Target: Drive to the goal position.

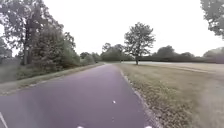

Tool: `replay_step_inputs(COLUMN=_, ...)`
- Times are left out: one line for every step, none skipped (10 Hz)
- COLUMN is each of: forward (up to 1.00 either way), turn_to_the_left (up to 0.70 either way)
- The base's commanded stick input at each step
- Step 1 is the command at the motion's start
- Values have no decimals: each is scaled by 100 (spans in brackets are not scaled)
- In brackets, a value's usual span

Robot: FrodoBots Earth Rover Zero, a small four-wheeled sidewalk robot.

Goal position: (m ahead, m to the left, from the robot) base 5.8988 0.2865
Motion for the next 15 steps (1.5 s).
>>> replay_step_inputs(forward=70, turn_to_the_left=1)
replay_step_inputs(forward=70, turn_to_the_left=1)
replay_step_inputs(forward=70, turn_to_the_left=1)
replay_step_inputs(forward=70, turn_to_the_left=1)
replay_step_inputs(forward=70, turn_to_the_left=1)
replay_step_inputs(forward=70, turn_to_the_left=1)
replay_step_inputs(forward=70, turn_to_the_left=1)
replay_step_inputs(forward=70, turn_to_the_left=1)
replay_step_inputs(forward=70, turn_to_the_left=1)
replay_step_inputs(forward=70, turn_to_the_left=1)
replay_step_inputs(forward=70, turn_to_the_left=1)
replay_step_inputs(forward=70, turn_to_the_left=1)
replay_step_inputs(forward=70, turn_to_the_left=1)
replay_step_inputs(forward=70, turn_to_the_left=1)
replay_step_inputs(forward=70, turn_to_the_left=1)
